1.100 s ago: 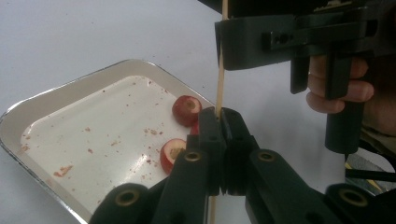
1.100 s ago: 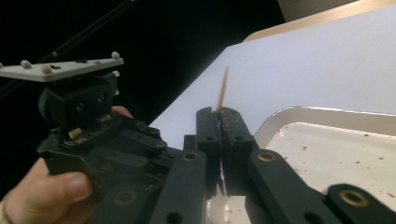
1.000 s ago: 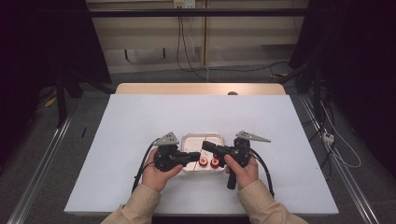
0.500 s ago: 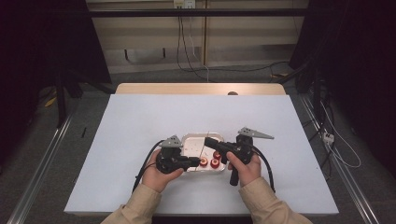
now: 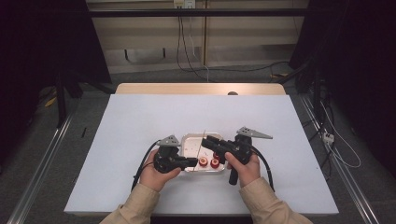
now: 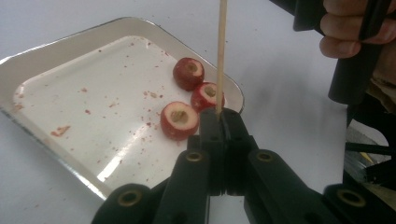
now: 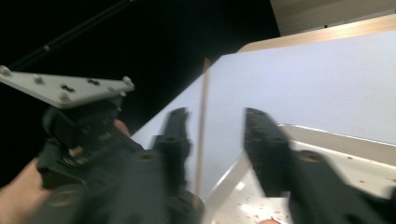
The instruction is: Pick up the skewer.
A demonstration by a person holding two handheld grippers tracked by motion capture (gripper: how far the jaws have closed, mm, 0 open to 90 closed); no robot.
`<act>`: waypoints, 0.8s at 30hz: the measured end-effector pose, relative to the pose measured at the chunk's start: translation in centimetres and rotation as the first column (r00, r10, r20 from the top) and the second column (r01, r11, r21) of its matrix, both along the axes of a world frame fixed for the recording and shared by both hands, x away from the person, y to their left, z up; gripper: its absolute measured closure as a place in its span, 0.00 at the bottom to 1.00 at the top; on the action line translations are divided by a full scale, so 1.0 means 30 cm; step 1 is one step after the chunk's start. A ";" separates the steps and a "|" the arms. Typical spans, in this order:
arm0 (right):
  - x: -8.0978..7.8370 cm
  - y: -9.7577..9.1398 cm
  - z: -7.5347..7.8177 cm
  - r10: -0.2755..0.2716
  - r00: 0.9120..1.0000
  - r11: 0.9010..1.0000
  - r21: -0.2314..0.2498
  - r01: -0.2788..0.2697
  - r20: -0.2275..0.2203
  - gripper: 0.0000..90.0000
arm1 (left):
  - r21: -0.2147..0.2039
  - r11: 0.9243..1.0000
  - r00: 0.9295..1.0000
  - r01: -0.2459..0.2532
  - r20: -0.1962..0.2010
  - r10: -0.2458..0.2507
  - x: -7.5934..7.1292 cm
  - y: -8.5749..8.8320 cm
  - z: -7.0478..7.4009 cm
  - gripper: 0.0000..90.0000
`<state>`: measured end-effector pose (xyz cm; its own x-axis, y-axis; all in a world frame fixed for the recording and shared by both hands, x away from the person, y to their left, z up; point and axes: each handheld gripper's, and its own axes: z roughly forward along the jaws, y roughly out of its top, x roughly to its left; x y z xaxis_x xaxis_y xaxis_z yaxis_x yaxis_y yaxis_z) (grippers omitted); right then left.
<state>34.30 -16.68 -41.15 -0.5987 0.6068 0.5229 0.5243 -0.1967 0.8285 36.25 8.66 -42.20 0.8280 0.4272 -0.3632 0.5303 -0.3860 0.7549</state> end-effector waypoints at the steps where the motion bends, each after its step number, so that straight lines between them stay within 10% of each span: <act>1: 0.000 -0.005 -0.003 0.005 1.000 0.999 -0.037 -0.005 0.013 0.61 | 0.003 1.000 1.000 -0.008 -0.002 0.008 0.001 0.009 0.004 1.00; 4: 0.005 -0.003 -0.017 -0.001 1.000 0.994 -0.109 0.002 0.008 0.39 | 0.027 0.999 1.000 -0.019 0.004 0.019 0.000 0.032 0.013 0.99; 13: 0.006 0.028 -0.073 0.055 0.998 0.962 -0.264 -0.063 -0.036 0.24 | 0.056 0.997 0.998 -0.054 0.021 0.053 0.000 0.090 0.030 0.99; 19: 0.010 0.040 -0.120 0.029 0.999 0.930 -0.366 -0.042 -0.041 0.44 | 0.063 0.996 0.998 -0.061 0.021 0.060 0.003 0.102 0.034 0.99; 24: 0.014 0.044 -0.144 0.036 0.998 0.922 -0.383 -0.053 -0.051 0.64 | 0.072 0.996 0.998 -0.061 0.021 0.059 0.008 0.104 0.030 0.99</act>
<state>34.71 -15.37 -45.47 -0.6123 0.7393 0.2804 0.5615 0.1568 0.8125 36.49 11.79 -41.29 0.8066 0.5010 -0.3138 0.5398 -0.4078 0.7364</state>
